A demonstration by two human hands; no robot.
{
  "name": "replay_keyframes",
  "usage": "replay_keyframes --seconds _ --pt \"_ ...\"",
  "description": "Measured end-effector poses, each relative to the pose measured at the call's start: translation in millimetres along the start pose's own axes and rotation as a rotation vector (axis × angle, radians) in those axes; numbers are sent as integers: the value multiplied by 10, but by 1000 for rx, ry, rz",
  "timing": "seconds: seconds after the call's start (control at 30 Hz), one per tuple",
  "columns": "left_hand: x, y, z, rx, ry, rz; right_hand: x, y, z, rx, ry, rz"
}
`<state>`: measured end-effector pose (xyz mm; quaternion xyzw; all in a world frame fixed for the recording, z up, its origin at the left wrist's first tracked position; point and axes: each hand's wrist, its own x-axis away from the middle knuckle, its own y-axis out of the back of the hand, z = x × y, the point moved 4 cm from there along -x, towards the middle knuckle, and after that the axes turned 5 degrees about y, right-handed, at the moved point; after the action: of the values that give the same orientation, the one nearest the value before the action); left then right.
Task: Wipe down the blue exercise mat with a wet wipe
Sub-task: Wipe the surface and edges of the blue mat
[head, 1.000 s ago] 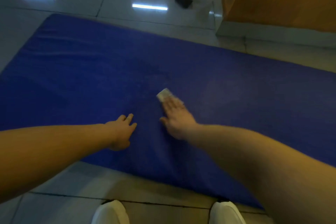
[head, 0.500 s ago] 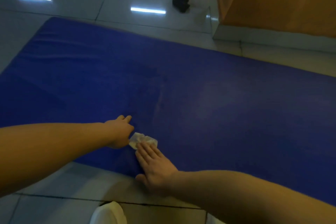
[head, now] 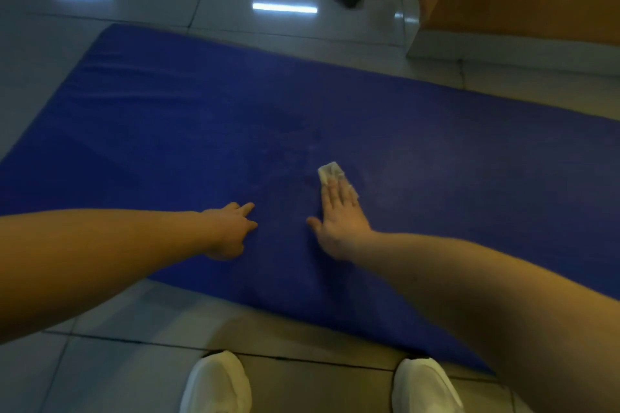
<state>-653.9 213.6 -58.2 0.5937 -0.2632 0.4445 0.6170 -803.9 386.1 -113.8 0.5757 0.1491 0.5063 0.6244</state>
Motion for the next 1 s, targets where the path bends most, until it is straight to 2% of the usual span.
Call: replay_keyframes --seconds 0.13,0.23,0.37,0.43,0.57,0.77,0.9,1.0 --pt "-29 40 -20 -4 8 9 532 -303 635 -92 112 145" --pt "-39 101 -81 -6 18 12 860 -624 1019 -3 218 261" --pt "0 140 -140 8 1 -22 1037 -760 1067 -25 207 168" --pt "49 102 -122 25 -8 -29 1116 -762 862 -67 152 95" --pt "251 -122 -165 52 -9 -19 1556 -697 254 -91 -95 -58" --pt "613 -467 -364 6 -40 -34 2042 -599 -490 -81 -570 -30" --pt "829 -608 -451 0 -67 -38 2052 -595 -254 -175 -655 -1" --pt "946 -617 -472 21 -78 -55 1839 -704 278 -234 -582 30"
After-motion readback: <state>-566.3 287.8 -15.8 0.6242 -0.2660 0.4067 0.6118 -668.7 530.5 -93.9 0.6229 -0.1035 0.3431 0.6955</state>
